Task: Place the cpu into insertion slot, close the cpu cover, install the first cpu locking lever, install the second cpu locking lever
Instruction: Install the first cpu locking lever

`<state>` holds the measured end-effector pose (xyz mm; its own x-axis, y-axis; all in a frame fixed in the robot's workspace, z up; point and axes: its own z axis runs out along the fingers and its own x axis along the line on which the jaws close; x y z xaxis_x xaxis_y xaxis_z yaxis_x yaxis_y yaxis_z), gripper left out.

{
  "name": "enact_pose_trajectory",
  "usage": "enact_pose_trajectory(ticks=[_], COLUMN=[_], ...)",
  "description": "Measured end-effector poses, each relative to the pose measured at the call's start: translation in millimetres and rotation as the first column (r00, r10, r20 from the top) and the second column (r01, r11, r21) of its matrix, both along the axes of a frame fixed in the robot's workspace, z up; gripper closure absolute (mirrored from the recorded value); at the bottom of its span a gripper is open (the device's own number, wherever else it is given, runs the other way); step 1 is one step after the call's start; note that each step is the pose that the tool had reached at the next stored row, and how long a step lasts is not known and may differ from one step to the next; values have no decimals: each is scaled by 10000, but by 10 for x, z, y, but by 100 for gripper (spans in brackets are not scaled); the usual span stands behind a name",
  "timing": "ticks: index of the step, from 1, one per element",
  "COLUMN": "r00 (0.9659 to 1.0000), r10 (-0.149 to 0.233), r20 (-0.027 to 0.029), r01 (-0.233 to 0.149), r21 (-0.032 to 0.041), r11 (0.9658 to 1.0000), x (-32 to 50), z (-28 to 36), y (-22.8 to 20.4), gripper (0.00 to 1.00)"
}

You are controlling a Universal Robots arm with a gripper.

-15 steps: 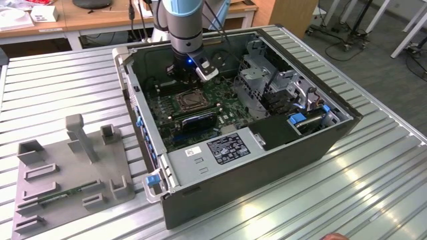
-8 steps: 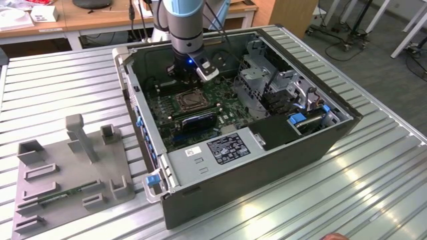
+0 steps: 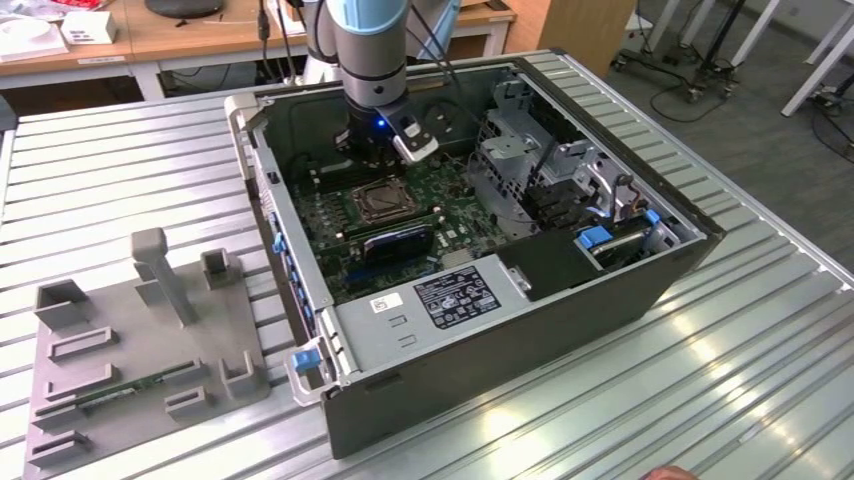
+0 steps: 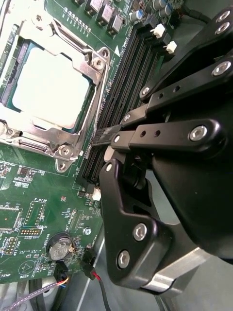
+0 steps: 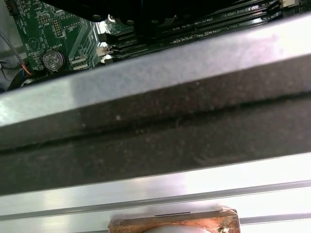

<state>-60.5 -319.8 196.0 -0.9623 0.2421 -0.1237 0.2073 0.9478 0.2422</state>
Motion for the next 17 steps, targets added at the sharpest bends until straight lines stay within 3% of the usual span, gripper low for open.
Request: enact_pose_trajectory(ticks=[17], r00=[9981], r10=[614], r20=[0], r01=[-614], r21=[0], r11=[9981], x=[0], z=[-3], y=[0], gripper=[89])
